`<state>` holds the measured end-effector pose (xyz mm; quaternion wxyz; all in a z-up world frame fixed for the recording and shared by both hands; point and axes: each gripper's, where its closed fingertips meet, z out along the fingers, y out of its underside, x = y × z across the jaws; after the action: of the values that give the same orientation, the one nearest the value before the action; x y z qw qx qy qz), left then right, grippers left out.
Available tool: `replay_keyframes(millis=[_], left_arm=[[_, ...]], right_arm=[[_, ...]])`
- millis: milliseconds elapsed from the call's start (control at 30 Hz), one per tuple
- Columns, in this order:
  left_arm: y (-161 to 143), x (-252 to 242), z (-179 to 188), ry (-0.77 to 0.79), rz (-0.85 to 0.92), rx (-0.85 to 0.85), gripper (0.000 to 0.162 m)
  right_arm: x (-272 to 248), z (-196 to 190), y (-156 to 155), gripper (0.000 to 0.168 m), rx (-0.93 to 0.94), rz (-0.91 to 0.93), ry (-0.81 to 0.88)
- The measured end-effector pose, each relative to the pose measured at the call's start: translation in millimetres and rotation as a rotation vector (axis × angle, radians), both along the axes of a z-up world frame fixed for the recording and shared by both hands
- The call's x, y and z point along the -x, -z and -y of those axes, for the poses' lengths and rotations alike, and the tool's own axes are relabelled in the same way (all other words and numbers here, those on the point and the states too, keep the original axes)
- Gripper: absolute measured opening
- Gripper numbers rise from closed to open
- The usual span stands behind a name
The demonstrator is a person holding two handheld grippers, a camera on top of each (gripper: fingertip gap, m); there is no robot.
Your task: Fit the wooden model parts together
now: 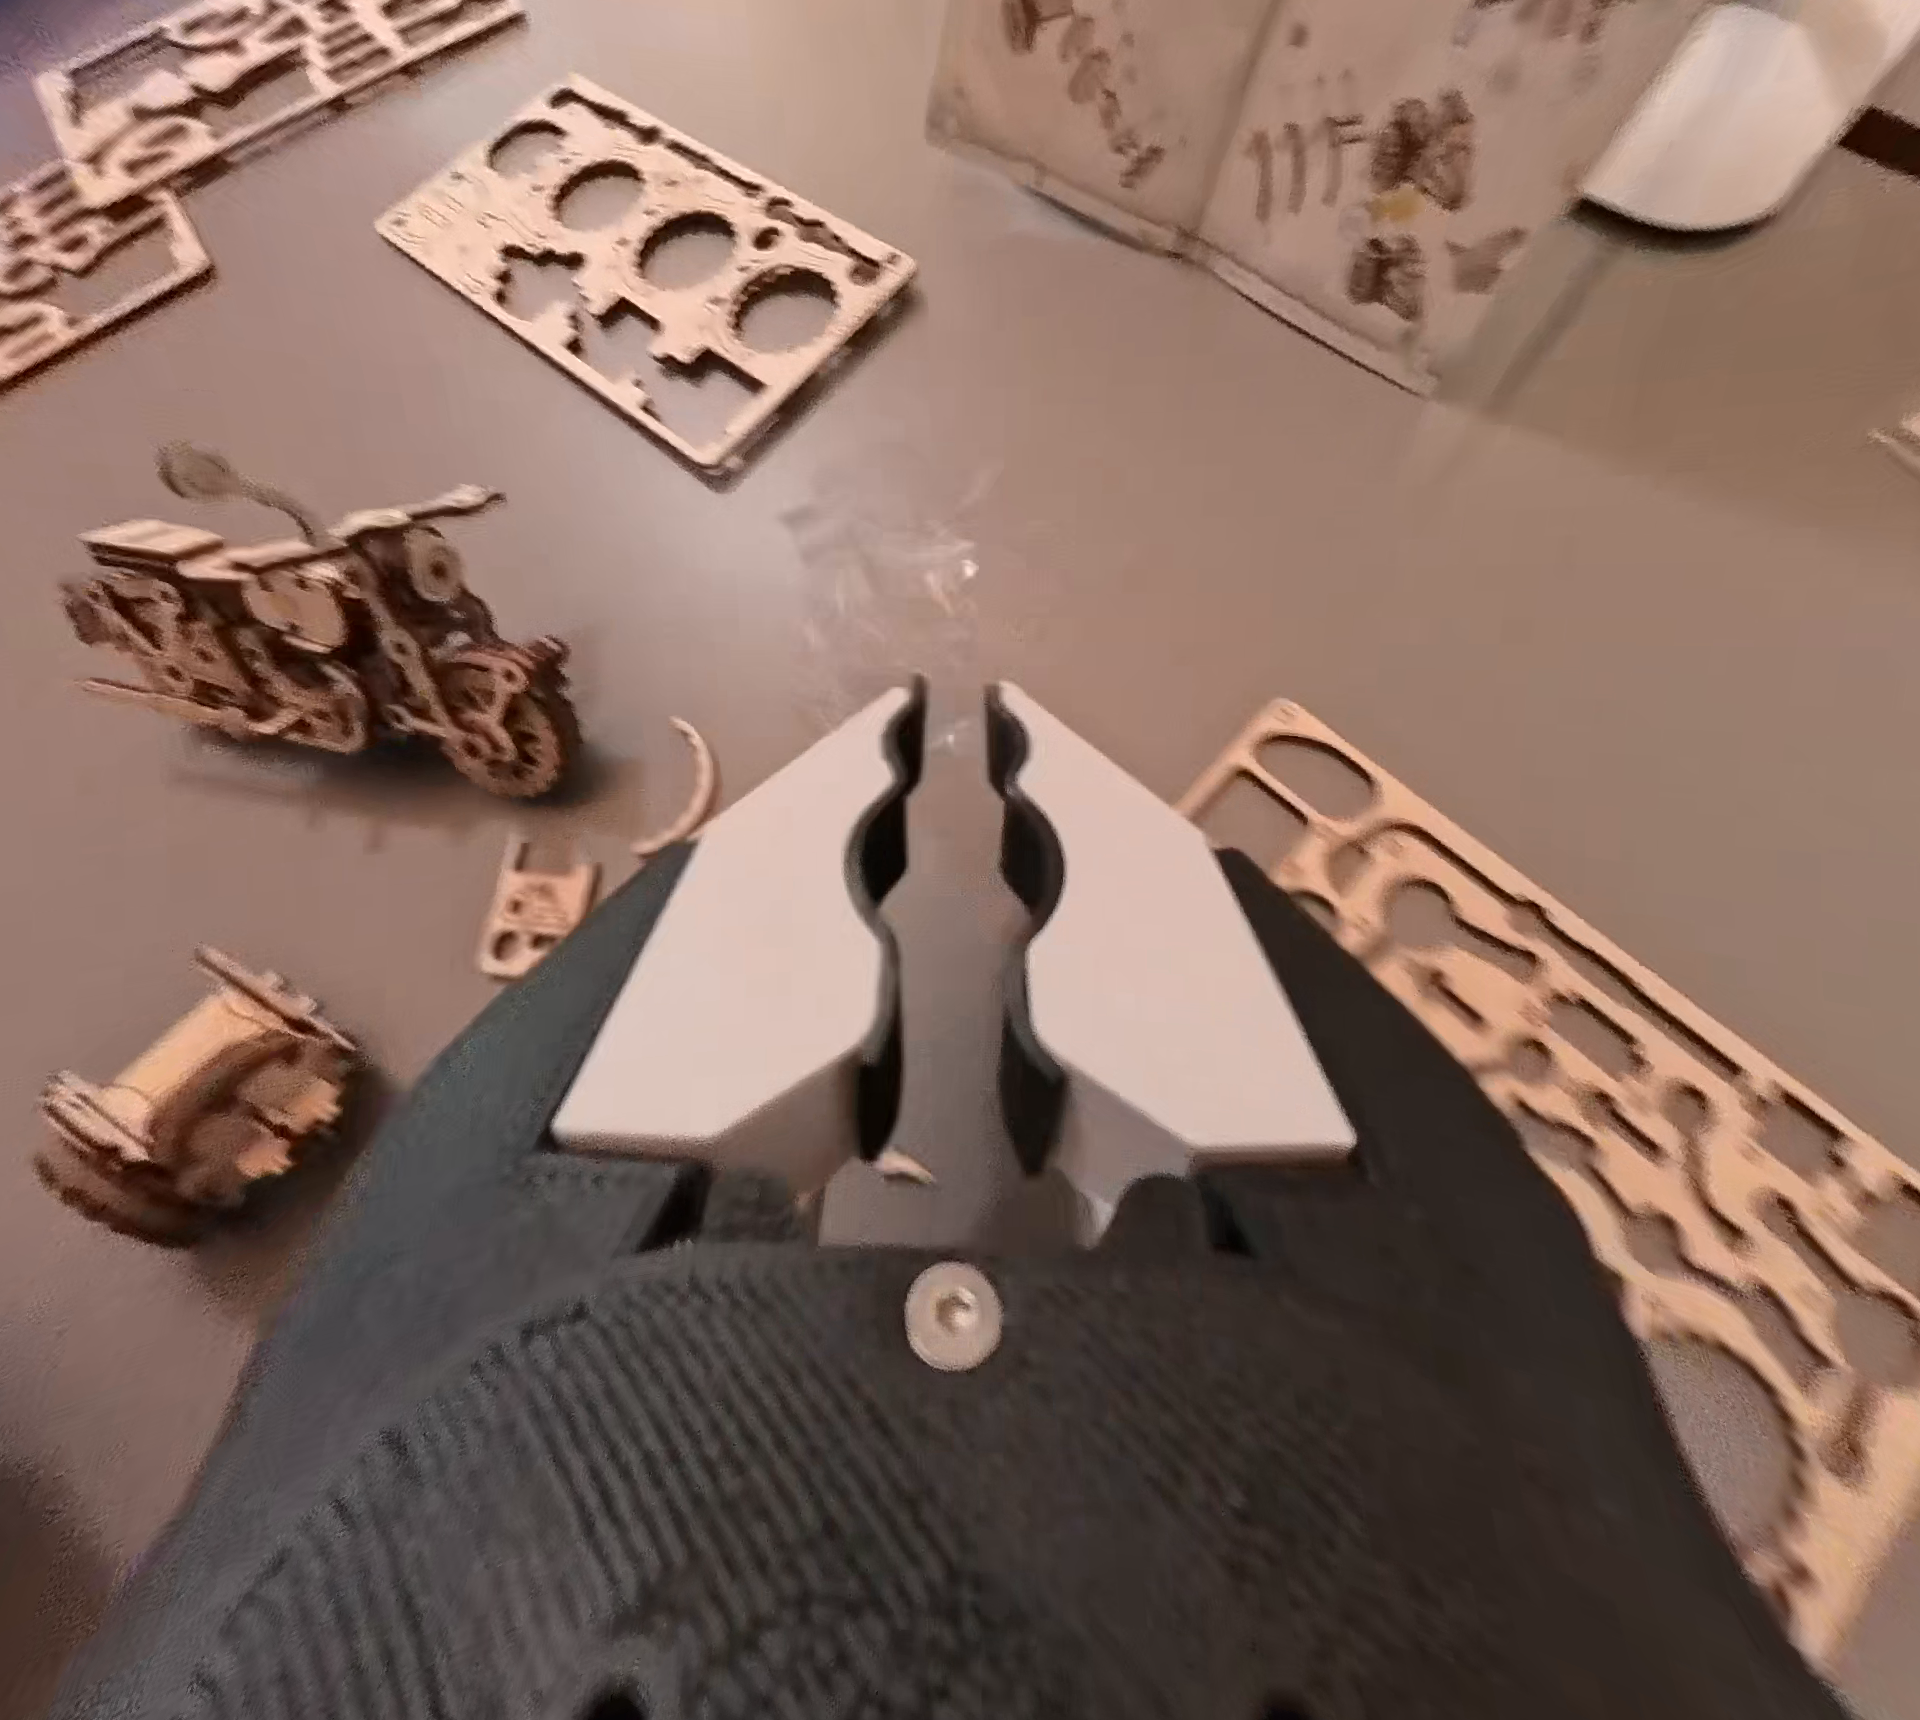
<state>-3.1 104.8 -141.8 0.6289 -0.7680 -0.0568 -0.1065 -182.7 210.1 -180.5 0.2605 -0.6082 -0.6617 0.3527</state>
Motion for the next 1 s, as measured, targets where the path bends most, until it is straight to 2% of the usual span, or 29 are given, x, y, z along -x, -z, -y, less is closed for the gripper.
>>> replay_keyframes(millis=[67, 100, 200, 300, 400, 433, 500, 600, 733, 800, 900, 1000], left_arm=[[0, 1, 0, -0.004, 0.0, 0.0, 0.01], [0, 2, 0, -0.006, 0.001, -0.001, 0.01], [-1, 5, 2, -0.012, 0.005, -0.004, 0.01], [-1, 5, 3, -0.007, 0.014, -0.006, 0.01], [-3, 5, 3, -0.008, 0.023, -0.015, 0.01], [-4, 5, 3, -0.01, 0.024, -0.02, 0.009], [-4, 5, 2, -0.009, 0.022, -0.018, 0.009], [-3, 4, 1, -0.01, 0.014, -0.013, 0.009], [-2, 4, 2, -0.009, 0.01, -0.011, 0.009], [-2, 4, 2, -0.005, 0.015, -0.01, 0.009], [-3, 3, 3, -0.002, 0.009, -0.013, 0.009], [-3, 2, 3, 0.0, 0.009, -0.012, 0.009]], right_arm=[[5, 10, 1, 0.036, 0.013, 0.025, -0.043], [5, 7, -1, 0.04, -0.002, 0.02, -0.038], [-8, -24, -16, 0.032, -0.054, -0.04, -0.004], [-38, -76, -18, 0.031, -0.128, -0.047, 0.046], [-80, -127, 10, 0.04, -0.156, 0.137, 0.132], [-93, -135, 21, 0.047, -0.131, 0.218, 0.159], [-110, -148, 35, 0.049, -0.127, 0.315, 0.21], [-126, -142, 43, 0.049, -0.098, 0.424, 0.198], [-134, -109, 39, 0.048, -0.007, 0.469, 0.067], [-129, -107, 35, 0.046, -0.029, 0.432, 0.042], [-113, -119, 24, 0.043, -0.201, 0.305, 0.021], [-98, -102, 19, 0.044, -0.279, 0.174, -0.102]])
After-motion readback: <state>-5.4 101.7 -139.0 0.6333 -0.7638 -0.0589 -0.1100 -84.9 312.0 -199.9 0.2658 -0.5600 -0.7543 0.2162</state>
